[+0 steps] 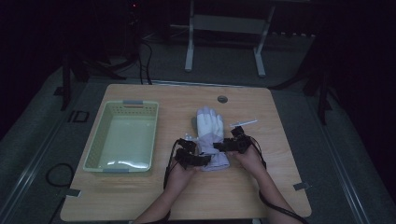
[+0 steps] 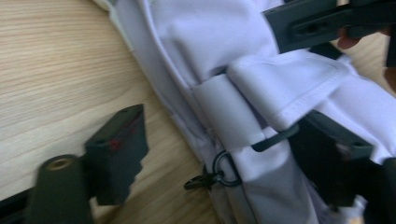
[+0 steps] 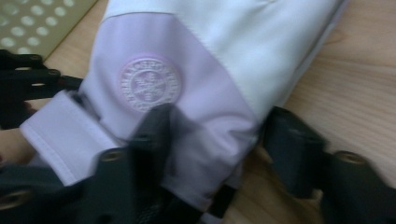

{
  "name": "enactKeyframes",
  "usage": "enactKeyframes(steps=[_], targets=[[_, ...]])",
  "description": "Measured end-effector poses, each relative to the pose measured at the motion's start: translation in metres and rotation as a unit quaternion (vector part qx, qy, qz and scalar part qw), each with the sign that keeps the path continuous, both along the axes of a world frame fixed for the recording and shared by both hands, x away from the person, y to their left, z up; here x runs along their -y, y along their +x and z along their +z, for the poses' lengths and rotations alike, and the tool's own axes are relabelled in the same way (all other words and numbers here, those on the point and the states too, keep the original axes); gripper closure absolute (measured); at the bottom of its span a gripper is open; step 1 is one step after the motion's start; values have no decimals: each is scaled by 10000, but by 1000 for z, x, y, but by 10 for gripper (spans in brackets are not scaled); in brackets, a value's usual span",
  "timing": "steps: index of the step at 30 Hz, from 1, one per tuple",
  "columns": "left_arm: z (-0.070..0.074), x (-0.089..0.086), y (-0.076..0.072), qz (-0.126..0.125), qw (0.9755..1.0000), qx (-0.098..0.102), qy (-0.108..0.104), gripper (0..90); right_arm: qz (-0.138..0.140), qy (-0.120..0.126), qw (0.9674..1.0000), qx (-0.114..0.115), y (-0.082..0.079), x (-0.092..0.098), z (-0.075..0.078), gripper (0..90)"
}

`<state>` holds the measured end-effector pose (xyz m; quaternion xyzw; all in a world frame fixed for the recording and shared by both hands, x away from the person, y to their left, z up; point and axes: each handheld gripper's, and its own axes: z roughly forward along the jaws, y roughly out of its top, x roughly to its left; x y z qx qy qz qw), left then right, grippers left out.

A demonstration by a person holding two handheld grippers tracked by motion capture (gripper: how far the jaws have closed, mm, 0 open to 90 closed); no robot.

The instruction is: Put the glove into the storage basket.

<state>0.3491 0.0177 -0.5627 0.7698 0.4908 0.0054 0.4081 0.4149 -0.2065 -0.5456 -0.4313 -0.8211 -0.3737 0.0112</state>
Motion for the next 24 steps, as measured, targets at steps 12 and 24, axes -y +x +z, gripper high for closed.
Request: enactKeyframes(steps=[12,24], targets=[[13,2,1,-175,9996,-56,206,661,-136,-633,9966,515,-13,-17,9,793],[34,0,1,-264,9994,-36,219,724,-301,-559,9954,718,-21,-18,31,812]])
